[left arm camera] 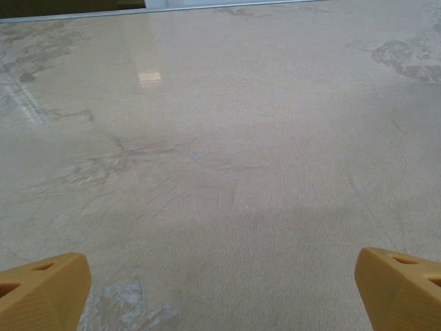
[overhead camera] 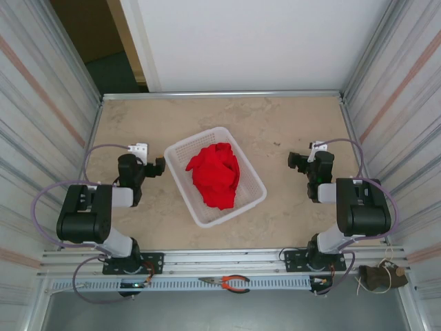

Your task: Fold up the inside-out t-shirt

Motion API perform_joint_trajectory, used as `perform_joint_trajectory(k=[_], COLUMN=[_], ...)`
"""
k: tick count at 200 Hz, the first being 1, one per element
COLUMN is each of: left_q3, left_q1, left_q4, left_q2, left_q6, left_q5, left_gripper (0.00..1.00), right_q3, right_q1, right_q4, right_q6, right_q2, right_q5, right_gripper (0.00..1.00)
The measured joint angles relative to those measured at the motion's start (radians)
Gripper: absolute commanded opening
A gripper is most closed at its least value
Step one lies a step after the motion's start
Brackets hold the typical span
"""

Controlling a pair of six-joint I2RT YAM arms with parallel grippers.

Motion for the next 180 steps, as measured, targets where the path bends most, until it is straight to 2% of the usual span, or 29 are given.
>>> perform_joint_trajectory(k=[130, 180], left_q3=[0.009, 0.004], left_q1=[0.022, 0.048], left_q4=[-0.003, -0.004], left_q2=[0.0, -0.021], left_q6=[-0.001, -0.001], left_q5=[0.04, 0.098], left_gripper=[0.98, 0.99], right_q3=[0.0, 0.002], right_q1=[0.0, -0.001], right_q4=[0.002, -0.025], right_q6=[0.0, 0.001], right_q2=[0.0, -0.015], right_q5=[0.0, 0.008], right_gripper=[0.99, 0.99])
